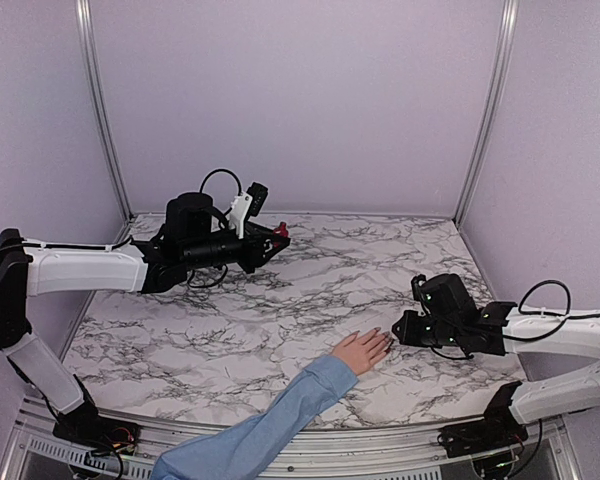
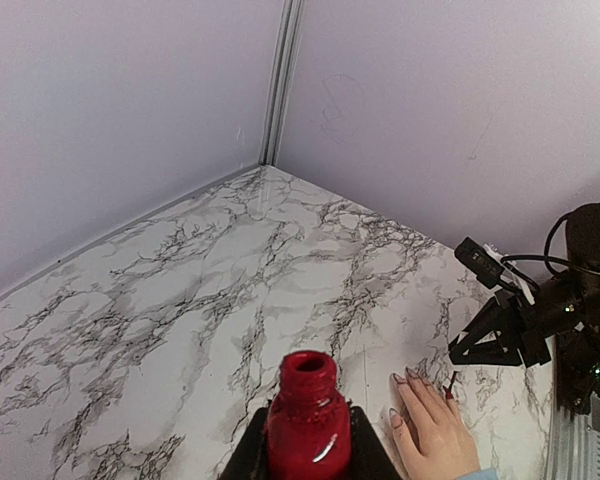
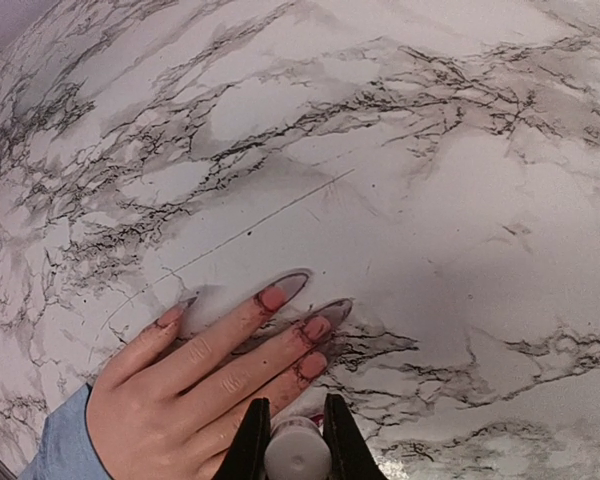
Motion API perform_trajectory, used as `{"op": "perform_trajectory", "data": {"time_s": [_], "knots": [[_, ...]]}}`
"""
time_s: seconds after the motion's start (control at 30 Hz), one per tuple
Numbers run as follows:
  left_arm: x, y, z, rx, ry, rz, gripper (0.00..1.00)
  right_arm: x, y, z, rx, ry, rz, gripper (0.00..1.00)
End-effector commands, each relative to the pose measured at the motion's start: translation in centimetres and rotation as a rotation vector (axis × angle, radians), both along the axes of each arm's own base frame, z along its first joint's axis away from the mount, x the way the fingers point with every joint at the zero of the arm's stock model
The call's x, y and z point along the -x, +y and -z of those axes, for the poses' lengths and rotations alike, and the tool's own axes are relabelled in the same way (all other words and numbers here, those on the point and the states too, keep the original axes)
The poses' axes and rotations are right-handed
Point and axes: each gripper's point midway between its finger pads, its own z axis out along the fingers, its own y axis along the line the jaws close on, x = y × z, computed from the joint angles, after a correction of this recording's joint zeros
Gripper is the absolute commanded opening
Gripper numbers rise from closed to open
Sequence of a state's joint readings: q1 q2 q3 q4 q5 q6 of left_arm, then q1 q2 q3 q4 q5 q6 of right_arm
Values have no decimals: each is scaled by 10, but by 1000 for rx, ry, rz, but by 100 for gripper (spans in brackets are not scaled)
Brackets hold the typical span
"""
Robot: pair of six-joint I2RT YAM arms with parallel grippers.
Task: Paint the nails
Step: Paint the hand on the nail.
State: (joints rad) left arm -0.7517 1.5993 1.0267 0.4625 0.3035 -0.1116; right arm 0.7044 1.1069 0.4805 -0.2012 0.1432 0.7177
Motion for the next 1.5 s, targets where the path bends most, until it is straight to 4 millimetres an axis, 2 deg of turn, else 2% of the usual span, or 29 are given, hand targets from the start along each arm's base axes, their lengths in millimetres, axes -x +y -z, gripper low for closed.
{"op": "perform_trajectory", "data": {"time_s": [0.0,0.6,1.47], "knots": [[1,1,-6,8,-19,-2,0,-4,7,-11,-22,-14,2,0],[2,2,-5,4,-21,-4,0,-6,8,-5,-3,4,3,0],[2,1,-5,4,-19,-2,0,-4,-4,1,42,25,51,0]]}}
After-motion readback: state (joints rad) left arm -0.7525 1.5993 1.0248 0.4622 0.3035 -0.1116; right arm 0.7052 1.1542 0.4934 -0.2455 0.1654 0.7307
